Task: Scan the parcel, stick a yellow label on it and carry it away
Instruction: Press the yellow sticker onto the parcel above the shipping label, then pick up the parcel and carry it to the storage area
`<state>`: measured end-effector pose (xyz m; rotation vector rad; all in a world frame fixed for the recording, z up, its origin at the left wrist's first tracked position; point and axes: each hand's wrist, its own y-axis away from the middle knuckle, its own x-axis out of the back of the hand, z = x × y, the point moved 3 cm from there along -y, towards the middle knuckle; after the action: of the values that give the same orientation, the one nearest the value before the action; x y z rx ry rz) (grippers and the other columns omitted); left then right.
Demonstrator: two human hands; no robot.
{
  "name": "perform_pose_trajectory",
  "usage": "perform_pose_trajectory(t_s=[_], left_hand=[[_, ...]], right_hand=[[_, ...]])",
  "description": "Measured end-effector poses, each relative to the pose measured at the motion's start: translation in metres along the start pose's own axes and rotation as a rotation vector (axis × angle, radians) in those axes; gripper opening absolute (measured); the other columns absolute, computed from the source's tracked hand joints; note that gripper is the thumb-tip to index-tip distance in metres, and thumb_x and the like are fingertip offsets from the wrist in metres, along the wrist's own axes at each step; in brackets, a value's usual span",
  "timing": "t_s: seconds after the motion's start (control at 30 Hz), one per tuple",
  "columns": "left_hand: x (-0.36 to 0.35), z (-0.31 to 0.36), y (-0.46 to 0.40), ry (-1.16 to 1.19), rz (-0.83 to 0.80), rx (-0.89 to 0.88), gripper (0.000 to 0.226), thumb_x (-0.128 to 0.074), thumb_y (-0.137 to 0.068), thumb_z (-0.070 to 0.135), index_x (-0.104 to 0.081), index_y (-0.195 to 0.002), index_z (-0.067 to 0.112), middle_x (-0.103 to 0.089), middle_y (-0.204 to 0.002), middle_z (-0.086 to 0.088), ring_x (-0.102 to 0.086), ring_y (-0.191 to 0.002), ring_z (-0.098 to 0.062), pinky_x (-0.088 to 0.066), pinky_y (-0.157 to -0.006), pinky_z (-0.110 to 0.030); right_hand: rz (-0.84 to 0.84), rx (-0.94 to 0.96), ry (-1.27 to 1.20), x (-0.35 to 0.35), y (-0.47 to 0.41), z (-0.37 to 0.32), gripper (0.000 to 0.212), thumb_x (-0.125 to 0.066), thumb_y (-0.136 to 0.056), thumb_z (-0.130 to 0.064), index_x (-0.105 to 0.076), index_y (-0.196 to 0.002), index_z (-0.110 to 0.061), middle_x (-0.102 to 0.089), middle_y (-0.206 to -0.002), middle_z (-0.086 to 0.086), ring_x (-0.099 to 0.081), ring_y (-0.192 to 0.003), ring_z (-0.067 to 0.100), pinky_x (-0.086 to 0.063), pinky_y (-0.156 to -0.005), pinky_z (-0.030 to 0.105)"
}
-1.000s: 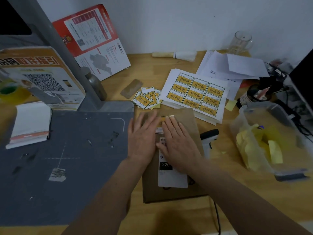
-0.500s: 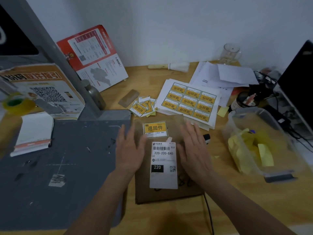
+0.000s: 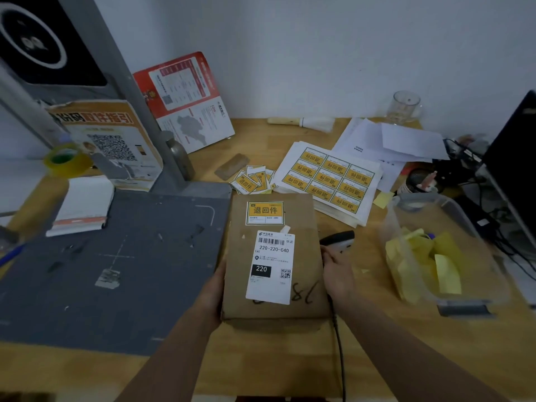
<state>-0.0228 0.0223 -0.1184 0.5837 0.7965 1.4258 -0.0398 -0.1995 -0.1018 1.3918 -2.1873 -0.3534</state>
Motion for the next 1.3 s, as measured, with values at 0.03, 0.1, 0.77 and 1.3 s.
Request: perform_pose_trajectory(t_s=[0.03, 0.1, 0.77, 1.3], left_hand=[[-0.002, -0.001, 0.001, 0.028, -0.004, -0.028, 0.05, -0.043, -0.091, 0.057, -0.074, -0.095, 0.018, -0.078, -0.088, -0.01, -0.074, -0.077, -0.025, -0.054, -0.068, -0.035], [-0.005, -0.002, 0.002, 0.062, 0.012, -0.079, 0.048, -0.039, -0.094, 0.055, -0.072, -0.096, 0.02, -0.078, -0.085, -0.007, -0.075, -0.072, -0.022, -0.055, -0.064, -0.033], [-0.035, 0.064, 0.059, 0.098, -0.018, -0.328, 0.051, -0.037, -0.094, 0.057, -0.077, -0.092, 0.026, -0.077, -0.098, -0.01, -0.071, -0.091, -0.029, -0.053, -0.085, -0.042], [-0.141, 0.057, 0.062, -0.483, -0.584, -0.177, 0.052, -0.042, -0.089, 0.061, -0.078, -0.096, 0.025, -0.077, -0.097, -0.01, -0.072, -0.085, -0.029, -0.052, -0.081, -0.042]], right_hand=[[-0.011, -0.016, 0.003, -0.001, 0.0, 0.0, 0.038, -0.028, -0.102, -0.017, -0.057, -0.127, -0.014, -0.058, -0.121, 0.003, -0.049, -0.103, 0.016, -0.04, -0.087, 0.028], [-0.04, -0.071, 0.01, -0.002, -0.002, 0.0, 0.04, -0.028, -0.101, -0.022, -0.052, -0.132, -0.016, -0.055, -0.132, 0.009, -0.05, -0.115, 0.024, -0.04, -0.097, 0.034], [-0.307, -0.223, -0.437, 0.029, 0.014, -0.057, 0.053, -0.038, -0.083, -0.071, -0.07, -0.09, -0.03, -0.075, -0.065, 0.0, -0.07, -0.072, 0.022, -0.054, -0.058, 0.032], [0.314, -0.065, -0.948, 0.105, 0.131, 0.018, 0.054, -0.051, -0.082, -0.063, -0.064, -0.117, -0.023, -0.074, -0.104, 0.009, -0.07, -0.095, 0.027, -0.056, -0.082, 0.04]])
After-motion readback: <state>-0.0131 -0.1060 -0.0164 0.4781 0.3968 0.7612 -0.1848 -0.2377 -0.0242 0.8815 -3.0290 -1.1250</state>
